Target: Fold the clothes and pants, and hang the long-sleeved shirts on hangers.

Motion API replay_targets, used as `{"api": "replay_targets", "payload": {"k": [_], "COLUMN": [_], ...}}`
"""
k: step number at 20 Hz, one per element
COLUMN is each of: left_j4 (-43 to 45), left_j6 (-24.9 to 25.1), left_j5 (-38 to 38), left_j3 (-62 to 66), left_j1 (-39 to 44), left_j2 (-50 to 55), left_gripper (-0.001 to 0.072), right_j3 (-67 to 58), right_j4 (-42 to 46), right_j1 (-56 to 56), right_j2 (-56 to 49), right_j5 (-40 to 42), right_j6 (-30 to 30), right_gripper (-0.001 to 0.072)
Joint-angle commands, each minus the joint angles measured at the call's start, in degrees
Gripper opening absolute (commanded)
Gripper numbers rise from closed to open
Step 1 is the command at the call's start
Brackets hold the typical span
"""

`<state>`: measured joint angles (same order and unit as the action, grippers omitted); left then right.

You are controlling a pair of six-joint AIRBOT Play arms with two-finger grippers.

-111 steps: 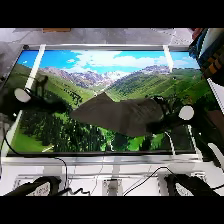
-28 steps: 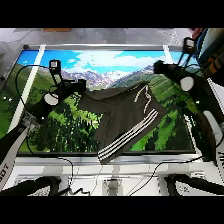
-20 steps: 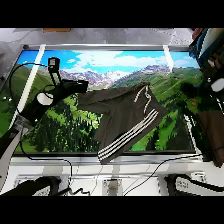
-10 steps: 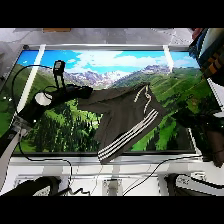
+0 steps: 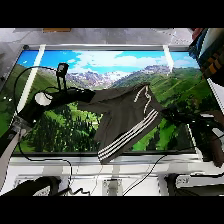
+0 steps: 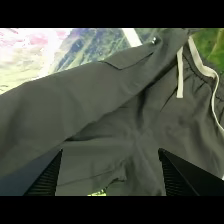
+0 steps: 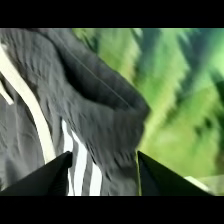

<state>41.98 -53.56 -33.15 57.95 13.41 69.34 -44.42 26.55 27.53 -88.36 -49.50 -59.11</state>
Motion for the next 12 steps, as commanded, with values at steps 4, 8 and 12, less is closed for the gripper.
{"api": "replay_targets", "payload": {"k": [4,8,12], "left_j4": [0.37,9.92,11.54], "left_j6": [-0.09,-14.86,-20.35], "left_j5": [-10.25,-25.09,-31.63], "left_j3": [0.02,-0.07,-7.21], "left_j1": [-0.07,-0.04,1.4], "left_j2": [-0.04,-0.04,-5.22], "left_gripper": [0.0687,0.0332,0.0008], "right_j3": [-0.87,-0.87,-0.87], "right_j4": [-1.25,-1.29,-1.29], "right_j1": [-3.74,-3.78,-3.78], "right_j2": [-1.38,-1.16,-1.16], "right_j5": [8.98,6.16,4.22], "right_j6": [0.83,1.2,1.18], "right_gripper": [0.0026,0.0025,0.0025]}}
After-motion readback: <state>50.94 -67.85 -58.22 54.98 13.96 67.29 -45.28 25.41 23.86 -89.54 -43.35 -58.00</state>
